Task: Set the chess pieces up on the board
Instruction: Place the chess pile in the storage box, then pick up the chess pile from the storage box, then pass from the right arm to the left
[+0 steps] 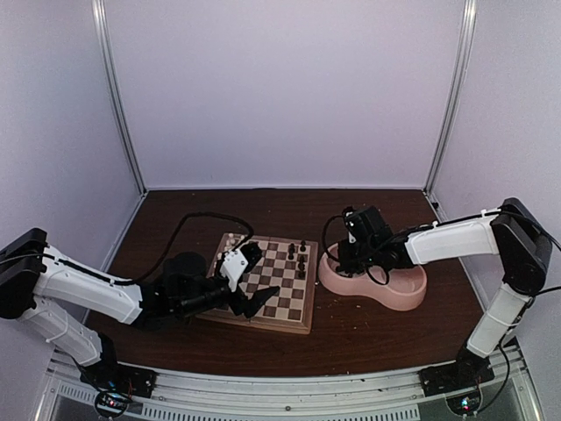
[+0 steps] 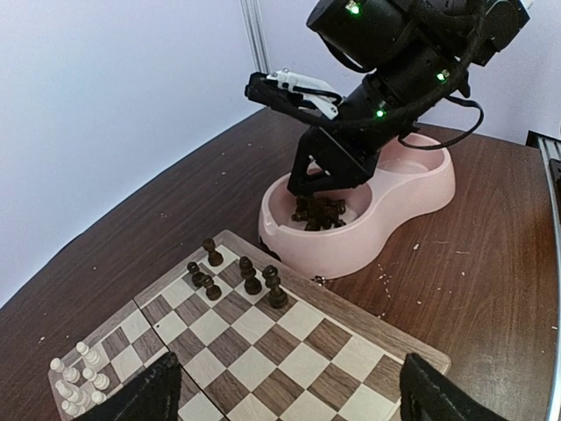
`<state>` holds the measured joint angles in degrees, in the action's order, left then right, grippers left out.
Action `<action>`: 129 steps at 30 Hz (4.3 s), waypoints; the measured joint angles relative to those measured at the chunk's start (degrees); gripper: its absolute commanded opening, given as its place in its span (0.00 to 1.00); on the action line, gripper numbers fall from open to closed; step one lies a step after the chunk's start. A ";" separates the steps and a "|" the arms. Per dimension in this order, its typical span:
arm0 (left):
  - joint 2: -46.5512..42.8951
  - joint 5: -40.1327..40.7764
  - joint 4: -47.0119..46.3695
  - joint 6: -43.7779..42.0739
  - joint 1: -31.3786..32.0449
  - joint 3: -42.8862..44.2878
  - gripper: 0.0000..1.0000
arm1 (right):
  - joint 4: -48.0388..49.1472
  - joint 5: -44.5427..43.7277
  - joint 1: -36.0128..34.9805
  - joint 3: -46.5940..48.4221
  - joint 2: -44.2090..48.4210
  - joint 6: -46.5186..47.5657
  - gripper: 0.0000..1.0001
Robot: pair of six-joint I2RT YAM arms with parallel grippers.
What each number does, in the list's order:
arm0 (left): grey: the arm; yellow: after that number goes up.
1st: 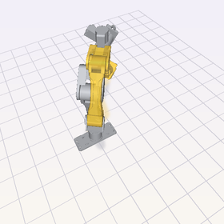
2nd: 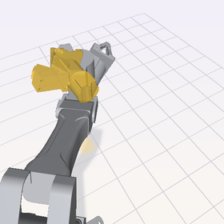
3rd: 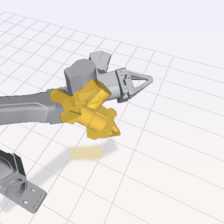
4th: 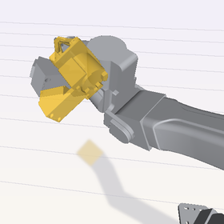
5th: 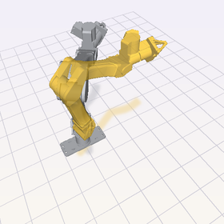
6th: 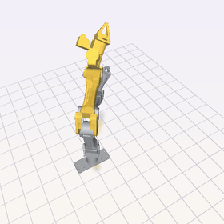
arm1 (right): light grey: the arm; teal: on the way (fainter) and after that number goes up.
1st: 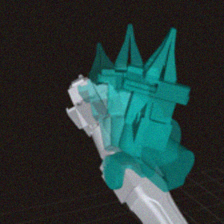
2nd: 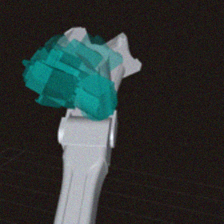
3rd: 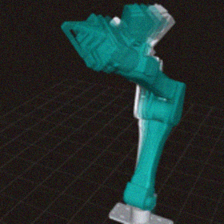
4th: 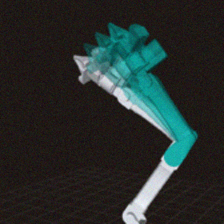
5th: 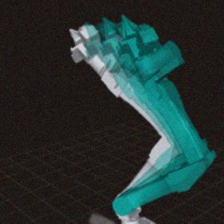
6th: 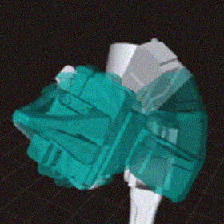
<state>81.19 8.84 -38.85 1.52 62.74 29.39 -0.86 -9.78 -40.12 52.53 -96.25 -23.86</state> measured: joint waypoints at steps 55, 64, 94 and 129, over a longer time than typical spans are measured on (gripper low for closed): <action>-2.56 1.38 3.65 -0.04 0.00 0.00 0.88 | -15.02 8.48 2.23 9.49 -9.60 2.43 0.21; -2.95 1.29 5.35 -0.04 0.00 0.02 0.88 | -15.04 8.50 2.27 8.87 -8.57 1.57 0.14; -0.98 -26.71 3.28 25.92 -17.49 1.16 0.84 | 9.38 25.79 -9.22 -6.40 15.89 9.55 0.14; 7.67 -47.47 7.13 42.45 -16.28 10.25 0.53 | 7.89 21.88 -20.98 -2.97 10.54 20.98 0.13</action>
<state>88.86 -38.63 -31.73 43.97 46.46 39.64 7.03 12.10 -61.10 49.56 -85.71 -2.87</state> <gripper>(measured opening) 0.573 0.171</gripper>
